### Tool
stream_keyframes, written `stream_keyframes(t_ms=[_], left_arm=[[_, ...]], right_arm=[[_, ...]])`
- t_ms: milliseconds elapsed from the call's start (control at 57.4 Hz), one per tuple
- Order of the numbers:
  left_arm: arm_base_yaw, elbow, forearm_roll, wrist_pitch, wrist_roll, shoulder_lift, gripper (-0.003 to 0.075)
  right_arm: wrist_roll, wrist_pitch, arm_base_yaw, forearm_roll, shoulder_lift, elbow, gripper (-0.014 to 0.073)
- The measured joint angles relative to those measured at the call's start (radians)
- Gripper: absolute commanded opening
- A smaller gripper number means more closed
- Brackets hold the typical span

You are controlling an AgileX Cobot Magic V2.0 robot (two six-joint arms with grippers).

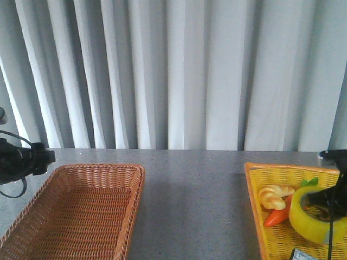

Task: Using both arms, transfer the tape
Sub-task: 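Grasp the tape roll rim with the right gripper and lift it out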

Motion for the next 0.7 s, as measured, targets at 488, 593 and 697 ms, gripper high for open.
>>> stream_keyframes(t_ms=[488,593,697], left_arm=[[0.000,0.000,0.000,0.000,0.000,0.000,0.0575],[0.000,0.000,0.000,0.001,0.000,0.000,0.0575],[0.000,0.000,0.000,0.001,0.000,0.000,0.0575]], right_arm=[[-0.407,0.234,0.189,0.462,-0.045,-0.383,0.0001],[-0.408,0.230,0.255,0.463,-0.008,-0.385,0.0022],[-0.407,0.228,0.319,0.421,0.055,-0.385,0.0050]])
